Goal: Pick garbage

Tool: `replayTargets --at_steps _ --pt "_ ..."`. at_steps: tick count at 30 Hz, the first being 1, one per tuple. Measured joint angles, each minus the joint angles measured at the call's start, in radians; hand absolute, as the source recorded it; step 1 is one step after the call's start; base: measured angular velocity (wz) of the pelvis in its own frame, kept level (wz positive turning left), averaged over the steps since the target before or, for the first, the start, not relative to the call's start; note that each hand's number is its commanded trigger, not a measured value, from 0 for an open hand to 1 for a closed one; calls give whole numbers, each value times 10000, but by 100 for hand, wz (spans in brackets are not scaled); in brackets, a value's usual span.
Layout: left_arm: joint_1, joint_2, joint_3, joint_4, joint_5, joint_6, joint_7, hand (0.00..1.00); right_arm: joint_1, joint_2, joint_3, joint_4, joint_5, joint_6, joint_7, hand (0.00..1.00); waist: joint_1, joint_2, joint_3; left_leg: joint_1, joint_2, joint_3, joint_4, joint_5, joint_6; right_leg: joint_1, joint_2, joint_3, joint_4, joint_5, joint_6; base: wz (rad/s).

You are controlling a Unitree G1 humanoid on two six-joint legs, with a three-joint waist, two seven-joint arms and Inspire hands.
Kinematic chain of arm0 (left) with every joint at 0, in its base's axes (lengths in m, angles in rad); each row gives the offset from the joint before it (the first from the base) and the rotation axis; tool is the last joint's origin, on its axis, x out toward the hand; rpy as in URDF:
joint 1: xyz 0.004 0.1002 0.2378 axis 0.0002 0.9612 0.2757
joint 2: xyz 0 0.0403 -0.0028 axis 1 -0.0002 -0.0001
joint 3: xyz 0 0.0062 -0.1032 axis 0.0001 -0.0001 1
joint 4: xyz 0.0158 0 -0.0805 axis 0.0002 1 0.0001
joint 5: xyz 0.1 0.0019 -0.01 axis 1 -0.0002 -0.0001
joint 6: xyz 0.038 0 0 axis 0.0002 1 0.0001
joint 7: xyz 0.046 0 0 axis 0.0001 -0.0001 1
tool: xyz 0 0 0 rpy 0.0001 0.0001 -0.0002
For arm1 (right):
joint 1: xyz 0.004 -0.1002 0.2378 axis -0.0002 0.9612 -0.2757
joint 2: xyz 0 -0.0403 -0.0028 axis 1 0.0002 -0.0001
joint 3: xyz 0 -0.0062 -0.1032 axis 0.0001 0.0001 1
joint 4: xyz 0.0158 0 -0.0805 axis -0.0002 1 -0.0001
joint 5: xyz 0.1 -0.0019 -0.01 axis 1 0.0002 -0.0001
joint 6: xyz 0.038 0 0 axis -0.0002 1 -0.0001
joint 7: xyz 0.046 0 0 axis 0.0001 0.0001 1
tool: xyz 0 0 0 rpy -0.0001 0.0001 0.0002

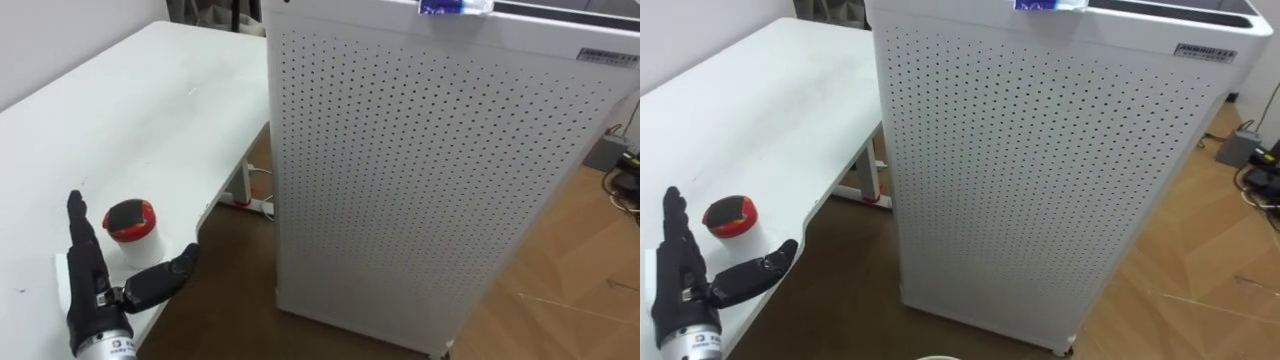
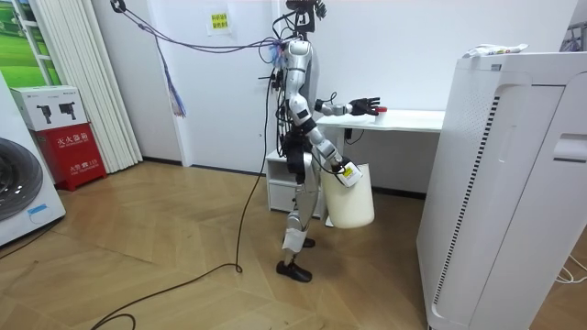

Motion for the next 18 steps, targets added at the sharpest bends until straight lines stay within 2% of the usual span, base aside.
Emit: replayTargets --at_steps 5,18 --pt "-3 0 -89 57 -4 1 -5 0 0 -2 71 -37 2 0 -28 100 35 90 -60 23 0 39 -6 0 0 -4 -1 78 1 0 0 -2" --pt "-31 -6 -67 267 -9 143 -91 0 0 -8 74 -46 16 167 -69 100 34 54 -79 14 3 77 -6 0 0 -34 1 95 3 0 0 0"
